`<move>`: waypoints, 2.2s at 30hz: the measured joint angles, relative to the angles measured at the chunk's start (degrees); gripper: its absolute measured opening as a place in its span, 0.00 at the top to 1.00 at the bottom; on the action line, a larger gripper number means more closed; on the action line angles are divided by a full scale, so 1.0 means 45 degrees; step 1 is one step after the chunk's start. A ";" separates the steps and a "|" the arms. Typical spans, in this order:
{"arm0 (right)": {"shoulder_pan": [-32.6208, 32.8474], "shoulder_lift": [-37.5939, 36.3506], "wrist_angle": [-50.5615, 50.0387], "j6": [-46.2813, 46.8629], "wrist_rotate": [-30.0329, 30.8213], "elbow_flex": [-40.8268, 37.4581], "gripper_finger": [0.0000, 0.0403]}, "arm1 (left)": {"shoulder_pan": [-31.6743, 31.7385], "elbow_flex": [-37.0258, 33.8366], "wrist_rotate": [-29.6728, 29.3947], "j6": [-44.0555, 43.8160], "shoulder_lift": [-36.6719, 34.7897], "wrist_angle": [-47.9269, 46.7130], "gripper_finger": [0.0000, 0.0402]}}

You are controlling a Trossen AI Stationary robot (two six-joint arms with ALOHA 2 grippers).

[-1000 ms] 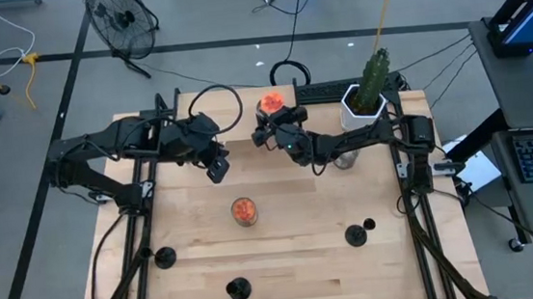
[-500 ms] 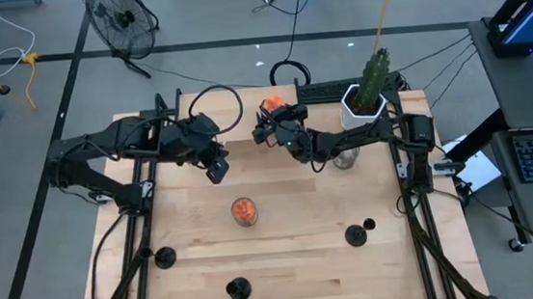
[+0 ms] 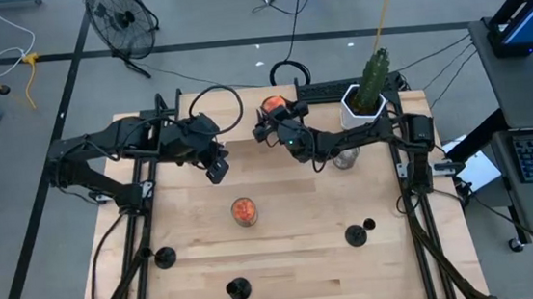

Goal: Pick & Place candle stick holders
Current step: Put the top orange scented candle on the shelf

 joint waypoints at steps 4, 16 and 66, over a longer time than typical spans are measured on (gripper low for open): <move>0.0000 -0.0004 0.0011 -0.0555 0.0537 0.0000 0.04 | -0.0001 0.0000 0.0000 0.0004 0.0000 0.0000 0.71; -0.0262 -0.0092 0.1073 -0.2392 0.0489 -0.0015 0.04 | -0.0001 0.0000 0.0000 0.0004 0.0000 0.0000 0.71; -0.1022 -0.6533 -0.6509 -0.1390 -0.4956 0.0027 0.98 | 0.0001 -0.2691 -0.0699 0.1029 -0.0083 0.1865 0.71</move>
